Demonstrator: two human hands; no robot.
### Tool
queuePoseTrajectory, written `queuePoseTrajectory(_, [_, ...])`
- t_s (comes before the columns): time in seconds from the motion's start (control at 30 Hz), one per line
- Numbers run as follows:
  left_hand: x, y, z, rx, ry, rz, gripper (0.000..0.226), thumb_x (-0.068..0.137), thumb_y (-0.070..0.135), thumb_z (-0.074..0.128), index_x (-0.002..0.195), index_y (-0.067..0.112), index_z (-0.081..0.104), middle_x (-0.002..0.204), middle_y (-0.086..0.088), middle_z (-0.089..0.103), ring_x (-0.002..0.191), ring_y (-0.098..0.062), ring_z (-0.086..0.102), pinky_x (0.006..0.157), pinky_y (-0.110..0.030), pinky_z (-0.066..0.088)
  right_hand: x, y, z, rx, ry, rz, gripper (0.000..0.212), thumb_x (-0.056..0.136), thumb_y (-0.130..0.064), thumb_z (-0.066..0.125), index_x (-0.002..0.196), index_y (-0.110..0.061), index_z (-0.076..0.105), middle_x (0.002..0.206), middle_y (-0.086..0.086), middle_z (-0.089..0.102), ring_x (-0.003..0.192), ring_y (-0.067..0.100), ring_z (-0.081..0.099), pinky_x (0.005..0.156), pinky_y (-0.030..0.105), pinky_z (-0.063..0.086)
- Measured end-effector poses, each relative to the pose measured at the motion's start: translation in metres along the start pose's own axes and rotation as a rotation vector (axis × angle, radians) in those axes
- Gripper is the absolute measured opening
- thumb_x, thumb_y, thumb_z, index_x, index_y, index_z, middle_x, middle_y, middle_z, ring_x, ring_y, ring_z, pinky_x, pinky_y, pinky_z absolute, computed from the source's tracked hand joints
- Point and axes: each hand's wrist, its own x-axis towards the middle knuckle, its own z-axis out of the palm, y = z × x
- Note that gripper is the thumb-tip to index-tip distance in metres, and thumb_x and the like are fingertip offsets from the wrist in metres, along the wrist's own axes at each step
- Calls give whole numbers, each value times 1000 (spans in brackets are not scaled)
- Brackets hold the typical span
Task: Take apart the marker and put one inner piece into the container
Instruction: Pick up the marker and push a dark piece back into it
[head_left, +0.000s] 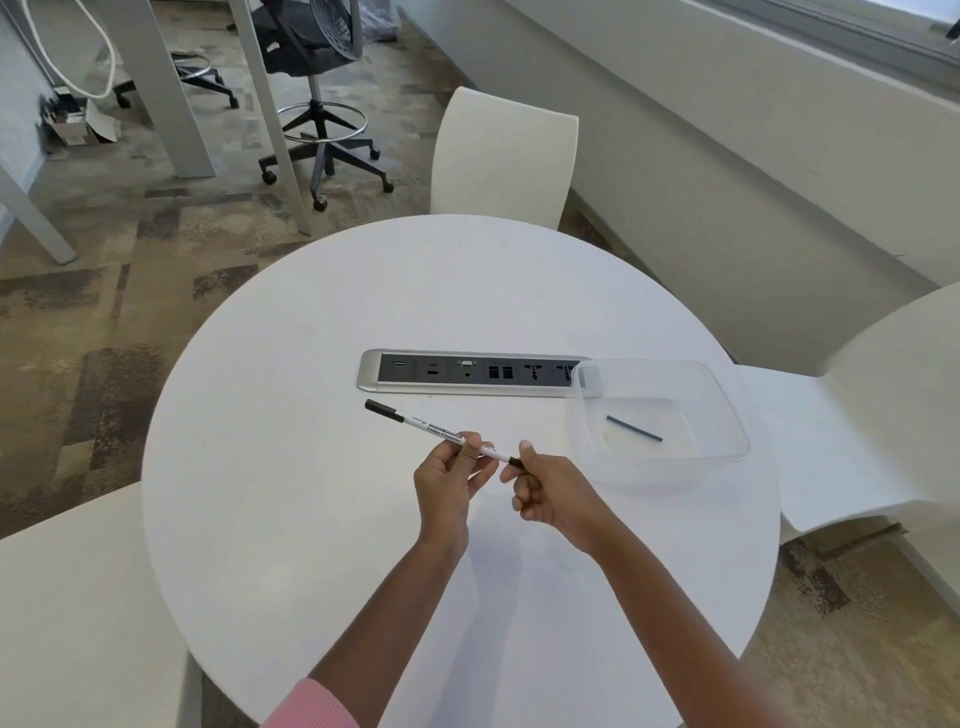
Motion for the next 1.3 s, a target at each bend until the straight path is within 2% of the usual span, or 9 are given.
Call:
queuePoseTrajectory(0.17, [2, 2, -2, -41, 25, -14, 10, 89, 9, 57, 83, 4, 62, 79, -9, 62, 63, -6, 67, 63, -15, 54, 1, 19, 3, -537, 291, -507, 7, 87, -13, 56, 88, -10, 62, 73, -3, 59, 70, 6, 53, 63, 14, 42])
queuePoseTrajectory(0.27, [2, 2, -1, -64, 26, -32, 10, 89, 10, 57, 84, 3, 62, 79, -8, 62, 62, -5, 67, 62, -14, 54, 2, 21, 4, -759, 379, -681, 12, 86, -12, 55, 86, -3, 63, 82, 10, 62, 76, 20, 54, 65, 16, 36])
queuePoseTrajectory(0.37, [1, 5, 2, -86, 23, -43, 10, 90, 9, 55, 85, 3, 62, 78, -8, 63, 61, -6, 68, 61, -14, 54, 2, 16, 5, -843, 430, -762, 22, 83, -18, 50, 81, -1, 64, 74, 16, 61, 69, 27, 55, 65, 17, 32])
queuePoseTrajectory(0.5, [0, 10, 3, -89, 20, -18, 12, 91, 9, 54, 82, 6, 62, 77, -6, 63, 62, -6, 67, 61, -14, 54, -3, 6, 9, -751, 391, -711, 30, 83, -21, 45, 79, 1, 66, 70, 15, 62, 66, 25, 53, 62, 28, 38])
queuePoseTrajectory(0.57, [-1, 10, 2, -71, 12, -14, 12, 91, 10, 54, 82, 6, 61, 78, -6, 63, 62, -5, 67, 61, -14, 54, -5, 2, 11, -669, 336, -629, 25, 87, -14, 49, 75, 1, 66, 61, 4, 57, 63, 21, 49, 61, 30, 38])
queuePoseTrajectory(0.8, [-4, 5, 0, -1, -13, -11, 13, 91, 12, 54, 83, 5, 61, 78, -7, 63, 64, -7, 66, 62, -15, 54, -2, -5, 5, -324, 174, -264, 38, 86, -10, 54, 48, -13, 55, 37, -5, 44, 38, 10, 41, 45, 19, 33])
queuePoseTrajectory(1.07, [-8, 5, 2, 44, -84, -3, 15, 92, 12, 53, 82, 5, 61, 77, -7, 64, 64, -8, 67, 64, -17, 54, -7, -12, -4, 260, -126, 190, 34, 92, -13, 39, 58, -12, 45, 38, -9, 30, 32, 2, 31, 30, 11, 20])
queuePoseTrajectory(1.17, [-5, 10, 5, 35, -74, 8, 13, 91, 10, 54, 82, 5, 61, 76, -7, 64, 63, -8, 67, 63, -17, 55, -9, -13, -2, 244, -91, 127, 35, 94, -20, 42, 60, -11, 50, 39, -7, 36, 35, 5, 37, 34, 12, 27])
queuePoseTrajectory(1.3, [0, 16, 9, -6, -30, 18, 12, 90, 10, 55, 82, 5, 61, 75, -7, 65, 63, -9, 67, 63, -17, 55, -10, -4, 10, -381, 221, -363, 29, 95, -25, 43, 72, -14, 59, 51, -2, 49, 47, 8, 44, 51, 22, 36])
